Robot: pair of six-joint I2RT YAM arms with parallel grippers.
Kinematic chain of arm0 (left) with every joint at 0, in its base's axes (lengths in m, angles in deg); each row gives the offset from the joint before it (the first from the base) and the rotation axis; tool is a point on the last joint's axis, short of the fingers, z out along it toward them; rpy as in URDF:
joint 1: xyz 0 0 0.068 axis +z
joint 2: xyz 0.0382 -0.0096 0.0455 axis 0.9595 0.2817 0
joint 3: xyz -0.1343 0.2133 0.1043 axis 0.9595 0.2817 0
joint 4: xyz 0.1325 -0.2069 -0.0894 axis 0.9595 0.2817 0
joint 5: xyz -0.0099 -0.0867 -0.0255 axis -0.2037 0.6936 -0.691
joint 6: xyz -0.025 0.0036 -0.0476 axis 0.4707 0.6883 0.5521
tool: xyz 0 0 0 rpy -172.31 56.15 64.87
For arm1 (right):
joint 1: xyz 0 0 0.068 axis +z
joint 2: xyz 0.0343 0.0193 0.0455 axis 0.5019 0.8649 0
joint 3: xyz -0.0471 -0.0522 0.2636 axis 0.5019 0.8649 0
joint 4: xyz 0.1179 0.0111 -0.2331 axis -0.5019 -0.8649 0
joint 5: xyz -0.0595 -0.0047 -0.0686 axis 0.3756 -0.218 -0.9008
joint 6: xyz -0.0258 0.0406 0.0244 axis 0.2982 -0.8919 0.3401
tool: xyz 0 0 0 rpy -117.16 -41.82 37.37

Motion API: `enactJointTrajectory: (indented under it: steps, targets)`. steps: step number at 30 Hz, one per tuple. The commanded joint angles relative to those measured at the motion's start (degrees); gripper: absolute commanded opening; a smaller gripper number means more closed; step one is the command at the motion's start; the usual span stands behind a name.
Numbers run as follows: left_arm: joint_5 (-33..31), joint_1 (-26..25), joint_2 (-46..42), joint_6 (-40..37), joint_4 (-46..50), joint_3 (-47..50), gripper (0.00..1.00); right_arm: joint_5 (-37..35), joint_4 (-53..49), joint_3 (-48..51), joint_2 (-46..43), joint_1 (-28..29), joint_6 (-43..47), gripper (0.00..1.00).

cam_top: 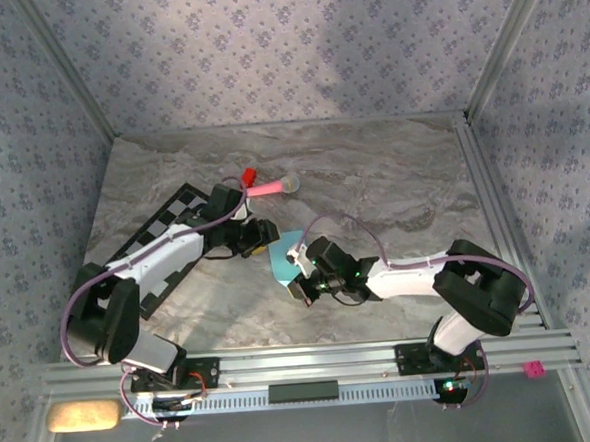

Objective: Fold a paper plane with a square sheet of paper (pick it up from the middle)
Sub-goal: Third fold the triangle at the center of the table.

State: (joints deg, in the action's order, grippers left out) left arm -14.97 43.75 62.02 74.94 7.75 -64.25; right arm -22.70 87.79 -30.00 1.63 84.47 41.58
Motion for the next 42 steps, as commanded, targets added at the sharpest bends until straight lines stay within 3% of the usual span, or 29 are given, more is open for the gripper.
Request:
enactJointTrajectory:
  steps: [1,16,42]
  targets:
    - [2.1,0.3,2.4,-1.9,1.1,-2.4,0.48,6.3,-0.5,-1.4,-0.7,-1.4,-3.7,0.01]
    - [6.1,-0.6,15.0,-5.3,-1.0,-6.5,0.26,11.0,4.4,-1.5,3.5,-3.5,-11.9,0.02]
    - [0.4,-3.2,23.1,-10.6,3.6,-8.1,0.14,17.6,2.9,-2.4,5.4,-8.8,-12.8,0.06]
